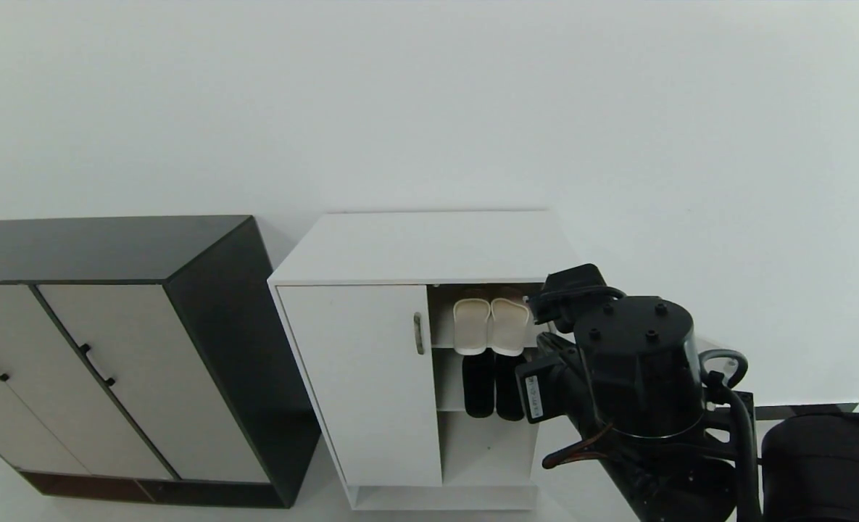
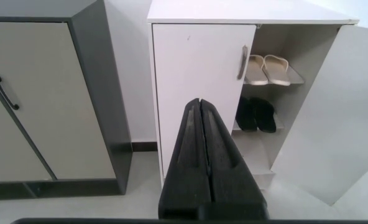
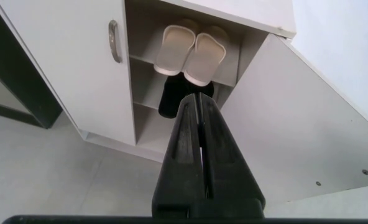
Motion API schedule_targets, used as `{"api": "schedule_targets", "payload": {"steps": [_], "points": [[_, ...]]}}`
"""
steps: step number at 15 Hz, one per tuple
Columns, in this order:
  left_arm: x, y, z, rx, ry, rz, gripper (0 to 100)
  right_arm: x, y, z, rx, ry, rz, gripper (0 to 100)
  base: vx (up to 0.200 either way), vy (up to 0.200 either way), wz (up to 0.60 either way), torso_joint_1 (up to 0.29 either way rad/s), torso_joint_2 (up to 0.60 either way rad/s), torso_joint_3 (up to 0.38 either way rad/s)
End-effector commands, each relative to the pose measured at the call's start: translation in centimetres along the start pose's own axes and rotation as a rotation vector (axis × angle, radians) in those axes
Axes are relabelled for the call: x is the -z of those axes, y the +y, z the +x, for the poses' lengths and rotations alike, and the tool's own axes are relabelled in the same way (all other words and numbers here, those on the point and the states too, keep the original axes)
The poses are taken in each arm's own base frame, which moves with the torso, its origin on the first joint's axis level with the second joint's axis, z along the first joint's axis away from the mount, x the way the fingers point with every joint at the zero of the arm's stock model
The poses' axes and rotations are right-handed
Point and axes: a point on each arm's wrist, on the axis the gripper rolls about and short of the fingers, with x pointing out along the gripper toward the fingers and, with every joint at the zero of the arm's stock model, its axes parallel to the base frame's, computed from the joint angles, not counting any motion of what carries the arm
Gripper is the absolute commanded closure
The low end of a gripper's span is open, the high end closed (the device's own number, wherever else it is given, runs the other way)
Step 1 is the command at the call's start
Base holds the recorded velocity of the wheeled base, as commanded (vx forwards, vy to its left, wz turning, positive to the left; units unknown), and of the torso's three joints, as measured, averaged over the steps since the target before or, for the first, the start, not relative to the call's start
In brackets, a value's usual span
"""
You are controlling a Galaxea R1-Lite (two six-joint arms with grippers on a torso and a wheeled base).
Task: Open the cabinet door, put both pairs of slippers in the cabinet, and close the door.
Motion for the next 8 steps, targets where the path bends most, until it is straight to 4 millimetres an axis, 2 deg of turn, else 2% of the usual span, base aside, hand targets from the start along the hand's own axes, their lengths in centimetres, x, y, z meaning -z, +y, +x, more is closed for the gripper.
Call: {"api": "schedule_targets", "payload": {"steps": [1, 7, 8], "points": [[0.0, 0.0, 0.0, 0.000, 0.000, -0.001, 100, 0.0, 0.0, 0.0, 0.000, 0.001, -0.001, 100, 0.000, 0.000, -0.60, 0.007, 0.00, 0.007], [0.0, 0.0, 0.0, 0.000, 0.000, -0.001, 100, -0.1, -0.7, 0.7, 0.031, 0.002, 0.008, 100, 0.000, 0.000, -0.60, 0.003, 0.00, 0.002], [0.0, 0.0, 0.0, 0.000, 0.000, -0.001, 100, -0.4, -1.7, 1.6, 0.072, 0.003, 0.011, 100, 0.000, 0.000, -0.60, 0.007, 0.00, 0.002]]}}
